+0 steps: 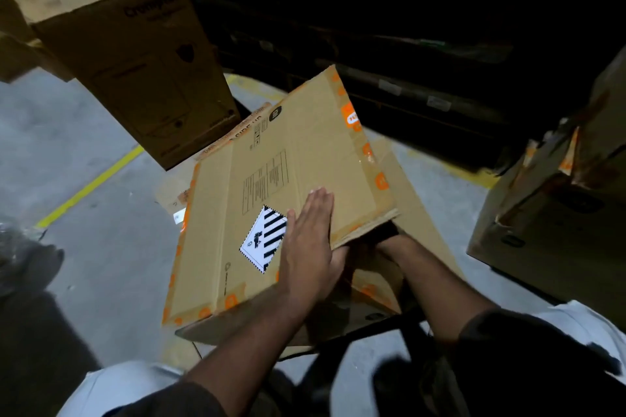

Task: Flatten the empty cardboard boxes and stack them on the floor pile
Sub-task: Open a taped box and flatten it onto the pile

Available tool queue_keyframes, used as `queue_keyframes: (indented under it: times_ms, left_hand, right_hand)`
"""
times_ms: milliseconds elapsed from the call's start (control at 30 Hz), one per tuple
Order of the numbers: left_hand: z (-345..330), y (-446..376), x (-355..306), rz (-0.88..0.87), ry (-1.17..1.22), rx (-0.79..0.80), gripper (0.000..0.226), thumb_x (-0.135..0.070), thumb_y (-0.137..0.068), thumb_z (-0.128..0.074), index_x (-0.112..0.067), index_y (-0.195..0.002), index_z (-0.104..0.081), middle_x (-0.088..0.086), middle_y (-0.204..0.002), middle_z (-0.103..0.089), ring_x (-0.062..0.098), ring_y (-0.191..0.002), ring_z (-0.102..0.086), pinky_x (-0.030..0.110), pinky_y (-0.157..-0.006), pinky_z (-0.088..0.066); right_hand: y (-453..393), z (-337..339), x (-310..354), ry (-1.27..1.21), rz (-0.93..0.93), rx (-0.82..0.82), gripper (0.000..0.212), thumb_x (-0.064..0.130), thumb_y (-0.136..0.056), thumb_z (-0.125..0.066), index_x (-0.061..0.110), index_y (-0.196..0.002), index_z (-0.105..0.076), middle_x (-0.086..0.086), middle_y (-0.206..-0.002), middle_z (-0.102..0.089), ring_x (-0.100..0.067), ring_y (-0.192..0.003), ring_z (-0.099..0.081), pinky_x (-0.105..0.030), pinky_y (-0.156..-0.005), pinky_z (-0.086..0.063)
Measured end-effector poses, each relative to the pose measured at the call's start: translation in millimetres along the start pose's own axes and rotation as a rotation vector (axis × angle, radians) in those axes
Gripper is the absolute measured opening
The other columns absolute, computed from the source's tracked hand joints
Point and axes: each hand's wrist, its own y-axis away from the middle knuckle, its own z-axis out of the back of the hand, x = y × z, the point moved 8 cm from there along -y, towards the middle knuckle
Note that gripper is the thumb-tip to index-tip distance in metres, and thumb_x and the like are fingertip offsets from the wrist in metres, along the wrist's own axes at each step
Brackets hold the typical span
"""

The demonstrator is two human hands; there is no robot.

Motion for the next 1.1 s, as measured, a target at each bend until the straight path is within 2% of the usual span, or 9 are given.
queue_keyframes:
  times_ms: [100, 200, 300, 467, 600, 733, 933, 1033, 1100]
  left_hand:
    - [-4, -25, 15, 0.118, 0.000, 0.117, 0.090, -0.036, -0.091, -0.065, -0.019, -0.161, -0.012, -0.002, -0.169, -0.006, 0.012, -0.155, -0.002, 0.051, -0.124, -0.009]
    - [-15, -47, 2, 0.132, 0.016, 0.219, 0.118, -0.093, -0.068, -0.041, -0.024, -0.161, -0.016, -0.006, -0.169, -0.007, 0.009, -0.155, -0.003, 0.051, -0.126, -0.003]
    - [-34, -64, -11, 0.136, 0.003, 0.329, 0.136, -0.105, -0.052, -0.029, -0.025, -0.161, -0.015, -0.007, -0.169, -0.006, 0.008, -0.155, -0.002, 0.051, -0.125, 0.001]
    - [-64, -85, -29, 0.059, -0.047, 0.460, 0.099, -0.085, -0.084, -0.002, -0.024, -0.161, -0.014, 0.000, -0.169, -0.004, 0.015, -0.156, 0.000, 0.062, -0.121, 0.005]
    - [-69, -96, -23, 0.056, 0.001, 0.247, 0.057, -0.055, -0.104, -0.033, -0.021, -0.149, -0.043, 0.004, -0.154, -0.039, 0.021, -0.145, -0.031, 0.048, -0.121, -0.021]
    - [-66, -91, -15, 0.097, 0.075, 0.020, 0.034, -0.053, -0.098, -0.051, -0.024, -0.114, -0.059, -0.003, -0.113, -0.051, 0.017, -0.111, -0.042, 0.036, -0.097, -0.037]
    - [-73, -107, -22, -0.101, 0.070, 0.331, 0.046, -0.046, -0.106, -0.033, -0.020, -0.138, -0.054, 0.002, -0.138, -0.052, 0.018, -0.129, -0.042, 0.036, -0.110, -0.033]
    - [-39, -100, -36, -0.130, 0.052, 0.082, 0.039, -0.041, -0.106, -0.039, -0.017, -0.128, -0.062, 0.001, -0.126, -0.062, 0.018, -0.120, -0.052, 0.034, -0.099, -0.041]
    - [-24, -78, -58, -0.277, -0.023, -0.035, 0.043, -0.042, -0.104, -0.038, -0.017, -0.131, -0.059, 0.002, -0.129, -0.061, 0.018, -0.123, -0.051, 0.036, -0.102, -0.041]
  right_hand:
    - [19, 29, 14, -0.028, 0.123, -0.103, 0.064, -0.008, -0.078, -0.062, 0.018, -0.136, -0.053, -0.008, -0.136, -0.056, -0.027, -0.127, -0.055, -0.045, -0.106, -0.048]
    - [44, 55, 12, -0.119, 0.150, -0.146, 0.037, 0.000, -0.085, -0.069, 0.021, -0.115, -0.062, 0.007, -0.108, -0.070, -0.002, -0.100, -0.067, -0.029, -0.087, -0.057]
    - [76, 72, -4, -0.136, 0.127, -0.242, 0.026, 0.026, -0.090, -0.073, 0.028, -0.114, -0.064, 0.014, -0.104, -0.071, -0.002, -0.094, -0.067, -0.028, -0.082, -0.056]
    - [101, 77, -34, -0.110, 0.026, -0.424, 0.049, 0.040, -0.090, -0.070, 0.021, -0.134, -0.056, 0.000, -0.129, -0.063, -0.022, -0.119, -0.059, -0.034, -0.102, -0.046]
    - [99, 76, -44, -0.161, -0.017, -0.441, 0.072, 0.040, -0.092, -0.069, 0.008, -0.150, -0.039, -0.009, -0.148, -0.047, -0.026, -0.137, -0.043, -0.033, -0.109, -0.035]
    - [98, 73, -48, -0.111, -0.020, -0.352, 0.024, 0.047, -0.089, -0.068, 0.028, -0.097, -0.055, 0.002, -0.104, -0.062, -0.025, -0.102, -0.062, -0.026, -0.077, -0.046]
    - [106, 69, -31, -0.170, 0.110, -0.333, 0.033, 0.022, -0.095, -0.066, 0.030, -0.072, -0.044, 0.015, -0.068, -0.051, 0.006, -0.062, -0.048, -0.009, -0.055, -0.036]
    - [103, 75, -27, -0.230, 0.121, -0.442, 0.008, 0.029, -0.094, -0.067, 0.029, -0.093, -0.059, 0.010, -0.091, -0.062, -0.002, -0.086, -0.058, -0.010, -0.069, -0.040]
    - [101, 86, -18, -0.255, 0.149, -0.541, 0.035, 0.031, -0.094, -0.068, 0.014, -0.123, -0.060, 0.003, -0.110, -0.057, -0.014, -0.105, -0.054, -0.019, -0.084, -0.038]
